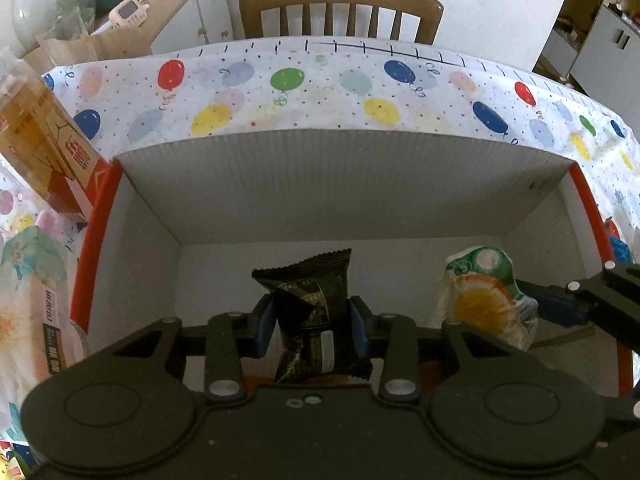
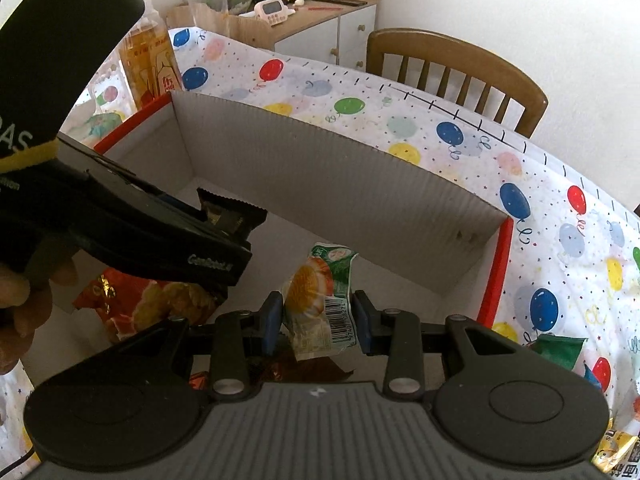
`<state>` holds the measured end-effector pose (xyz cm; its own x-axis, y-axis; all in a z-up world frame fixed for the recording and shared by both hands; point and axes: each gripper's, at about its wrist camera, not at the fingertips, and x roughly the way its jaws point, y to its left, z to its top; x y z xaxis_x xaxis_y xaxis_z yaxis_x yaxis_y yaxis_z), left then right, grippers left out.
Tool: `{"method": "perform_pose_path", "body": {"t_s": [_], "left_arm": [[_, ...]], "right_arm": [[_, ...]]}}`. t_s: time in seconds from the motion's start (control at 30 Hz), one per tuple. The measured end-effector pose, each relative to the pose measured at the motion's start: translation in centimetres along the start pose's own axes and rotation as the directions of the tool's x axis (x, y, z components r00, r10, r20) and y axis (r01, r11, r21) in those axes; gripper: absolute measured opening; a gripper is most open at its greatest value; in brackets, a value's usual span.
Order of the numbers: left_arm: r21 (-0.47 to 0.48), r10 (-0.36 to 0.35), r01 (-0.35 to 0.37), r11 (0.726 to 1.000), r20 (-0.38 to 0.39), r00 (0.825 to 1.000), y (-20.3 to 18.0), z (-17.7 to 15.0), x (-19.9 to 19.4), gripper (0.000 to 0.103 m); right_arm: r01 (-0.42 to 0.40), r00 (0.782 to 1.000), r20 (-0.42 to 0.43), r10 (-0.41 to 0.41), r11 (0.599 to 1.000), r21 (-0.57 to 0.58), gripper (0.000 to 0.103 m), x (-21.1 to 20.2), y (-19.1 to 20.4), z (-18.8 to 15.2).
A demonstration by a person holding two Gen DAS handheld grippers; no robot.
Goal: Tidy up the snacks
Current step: 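Carry both snacks over the box and open both tools to release them, then move both tools back toward the remaining snacks on the table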
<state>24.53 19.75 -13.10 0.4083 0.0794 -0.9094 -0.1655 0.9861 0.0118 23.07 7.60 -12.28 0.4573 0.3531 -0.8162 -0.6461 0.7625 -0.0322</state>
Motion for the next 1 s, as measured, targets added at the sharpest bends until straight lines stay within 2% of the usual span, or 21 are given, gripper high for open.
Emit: {"method": "perform_pose_path", "body": {"t_s": [0.4,0.47,0.53,0.63,0.9,1.0], "left_arm": [[-0.005,0.0,0.0,1.0,-0.025,1.0,-0.1,-0.2,0.5,0.041],[-0.008,0.0,0.0,1.0,-0.018,1.0,0.0,-0.3,0.2,0.045],[-0.006,0.005,-0.005,1.0,-0.008,1.0,0.0,-0.4,-0.1,0.053],[-0.003,0.012,-0.012,1.0,0.006,1.0,-0.1,-0.5,-0.6,0.055],[-0.007,0.016,-0.015,1.0,0.047,0.999,-0.3,-0.8,-2.3,0.062],[-0.004,0.017,-0.016,1.0,0.063,0.998,-0.4,-1.0,-3.2,0.063]], "right_arm": [[0.005,1.0,0.02,-0.005,1.0,-0.008,0.037,-0.5,0.2,-0.3],[-0.001,1.0,0.027,0.001,1.0,0.001,0.039,-0.8,0.0,-0.3],[-0.001,0.999,0.035,0.001,1.0,0.009,0.044,-1.3,0.0,-0.3],[0.0,0.998,0.055,-0.001,1.0,0.019,0.051,-2.0,-0.3,-0.4],[-0.013,0.996,0.087,0.009,0.999,0.048,0.051,-4.2,-1.1,-0.8],[-0.015,0.995,0.104,0.009,0.998,0.058,0.059,-5.2,-1.4,-1.0]]}}
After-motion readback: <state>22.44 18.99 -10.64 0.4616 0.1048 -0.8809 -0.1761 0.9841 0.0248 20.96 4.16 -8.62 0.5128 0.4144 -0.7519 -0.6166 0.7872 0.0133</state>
